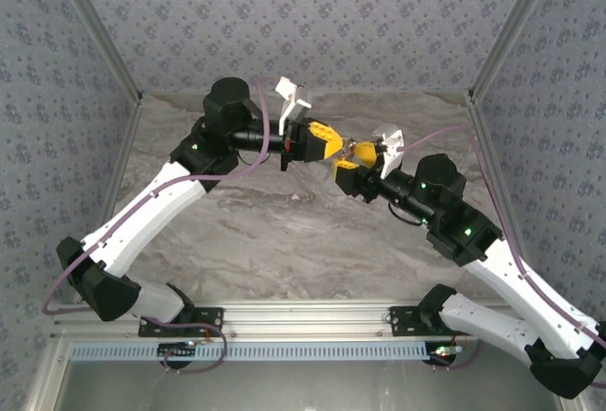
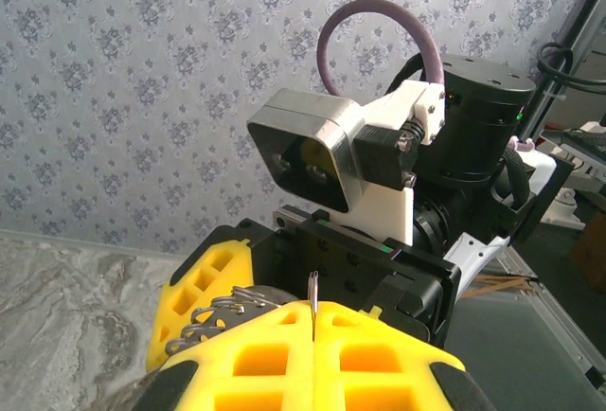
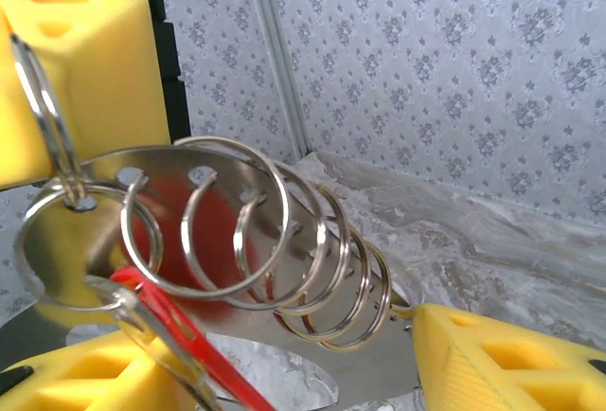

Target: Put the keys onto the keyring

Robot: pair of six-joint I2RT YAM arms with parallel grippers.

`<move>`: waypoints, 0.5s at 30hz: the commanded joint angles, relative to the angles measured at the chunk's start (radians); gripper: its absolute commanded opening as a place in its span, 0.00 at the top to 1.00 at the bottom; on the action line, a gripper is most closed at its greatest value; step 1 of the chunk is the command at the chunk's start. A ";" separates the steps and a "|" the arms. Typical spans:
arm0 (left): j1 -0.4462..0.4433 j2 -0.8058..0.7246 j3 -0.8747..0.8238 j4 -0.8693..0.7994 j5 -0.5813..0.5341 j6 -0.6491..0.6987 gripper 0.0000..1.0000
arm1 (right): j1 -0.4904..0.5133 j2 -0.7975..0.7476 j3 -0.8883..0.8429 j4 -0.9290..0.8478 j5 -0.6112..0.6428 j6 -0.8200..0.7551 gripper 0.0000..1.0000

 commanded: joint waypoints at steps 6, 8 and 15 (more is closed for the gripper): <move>-0.009 -0.033 -0.008 0.030 0.002 -0.005 1.00 | 0.003 -0.026 0.059 -0.035 0.016 -0.041 0.52; -0.008 -0.034 -0.009 0.029 0.000 -0.002 1.00 | 0.003 -0.030 0.062 -0.055 -0.008 -0.047 0.62; -0.009 -0.034 -0.014 0.029 -0.008 0.001 1.00 | 0.002 -0.062 0.071 -0.135 -0.053 -0.080 0.89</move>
